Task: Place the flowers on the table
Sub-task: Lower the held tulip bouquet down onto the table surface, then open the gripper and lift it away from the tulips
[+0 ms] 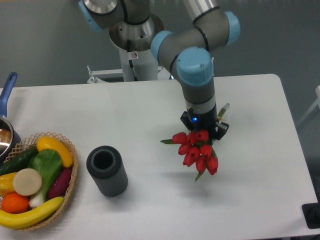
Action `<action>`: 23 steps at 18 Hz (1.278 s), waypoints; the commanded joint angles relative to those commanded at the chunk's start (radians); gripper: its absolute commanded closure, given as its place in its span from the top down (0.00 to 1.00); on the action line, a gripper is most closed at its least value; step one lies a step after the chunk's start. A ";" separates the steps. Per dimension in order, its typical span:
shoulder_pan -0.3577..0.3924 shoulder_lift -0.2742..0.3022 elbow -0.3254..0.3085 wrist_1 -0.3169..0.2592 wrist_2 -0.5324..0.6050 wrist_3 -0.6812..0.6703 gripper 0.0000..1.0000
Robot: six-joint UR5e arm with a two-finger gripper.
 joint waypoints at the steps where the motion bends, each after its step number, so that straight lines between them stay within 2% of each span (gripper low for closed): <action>1: 0.000 -0.014 0.002 0.000 0.000 0.005 0.42; 6: -0.012 -0.064 0.011 0.003 0.000 0.028 0.42; 8: -0.012 -0.087 0.017 0.002 0.000 0.089 0.42; 14: -0.018 -0.108 0.018 0.000 -0.002 0.110 0.43; 15: -0.018 -0.109 0.018 0.002 -0.002 0.110 0.51; 16: -0.020 -0.112 0.017 0.002 -0.002 0.110 0.67; 17: -0.020 -0.111 0.018 0.003 0.000 0.110 0.90; 18: -0.020 -0.106 0.017 0.002 -0.002 0.110 0.93; 19: -0.021 -0.101 0.014 0.002 -0.002 0.110 1.00; 23: -0.023 -0.039 -0.008 0.008 -0.012 0.112 1.00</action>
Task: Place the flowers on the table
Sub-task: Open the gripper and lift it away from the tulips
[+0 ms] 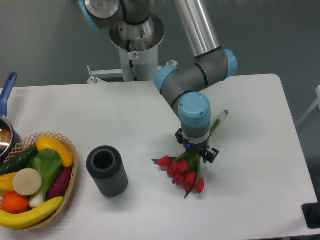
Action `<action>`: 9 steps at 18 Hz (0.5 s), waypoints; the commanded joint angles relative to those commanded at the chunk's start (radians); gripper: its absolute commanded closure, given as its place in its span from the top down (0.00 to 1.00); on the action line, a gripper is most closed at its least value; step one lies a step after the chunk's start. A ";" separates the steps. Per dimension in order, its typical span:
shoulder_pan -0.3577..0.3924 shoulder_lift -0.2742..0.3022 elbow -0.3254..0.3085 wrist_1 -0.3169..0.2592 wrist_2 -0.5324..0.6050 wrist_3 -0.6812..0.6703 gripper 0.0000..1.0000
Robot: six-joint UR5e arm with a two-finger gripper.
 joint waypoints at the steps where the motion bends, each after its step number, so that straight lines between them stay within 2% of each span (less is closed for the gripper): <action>1: 0.002 0.023 0.002 -0.002 -0.005 0.000 1.00; 4: 0.021 0.098 0.005 -0.003 -0.052 0.002 1.00; 6: 0.063 0.170 0.002 -0.017 -0.083 0.012 1.00; 9: 0.135 0.229 0.011 -0.052 -0.198 0.035 1.00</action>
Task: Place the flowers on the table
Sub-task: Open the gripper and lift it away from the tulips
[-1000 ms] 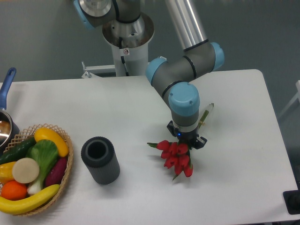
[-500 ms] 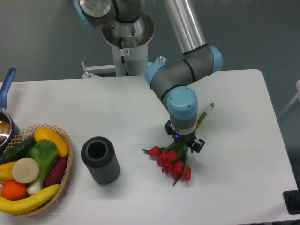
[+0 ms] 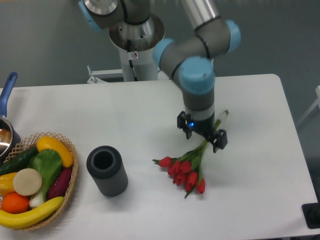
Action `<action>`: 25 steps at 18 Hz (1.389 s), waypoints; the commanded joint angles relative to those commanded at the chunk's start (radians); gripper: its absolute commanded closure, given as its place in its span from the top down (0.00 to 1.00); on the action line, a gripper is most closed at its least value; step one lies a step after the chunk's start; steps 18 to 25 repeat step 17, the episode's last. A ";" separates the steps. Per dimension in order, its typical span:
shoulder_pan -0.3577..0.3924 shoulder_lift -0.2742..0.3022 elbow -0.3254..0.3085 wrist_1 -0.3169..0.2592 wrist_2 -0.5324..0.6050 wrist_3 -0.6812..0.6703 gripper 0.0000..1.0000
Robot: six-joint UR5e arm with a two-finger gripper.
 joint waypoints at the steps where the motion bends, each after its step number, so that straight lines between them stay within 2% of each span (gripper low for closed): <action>1: 0.026 0.018 0.006 -0.018 -0.023 0.027 1.00; 5: 0.138 0.086 0.020 -0.178 -0.100 0.254 1.00; 9: 0.203 0.140 0.009 -0.239 -0.117 0.442 1.00; 13: 0.298 0.181 0.003 -0.334 -0.125 0.641 1.00; 16: 0.330 0.192 -0.003 -0.345 -0.158 0.693 1.00; 25: 0.332 0.193 -0.005 -0.345 -0.163 0.694 1.00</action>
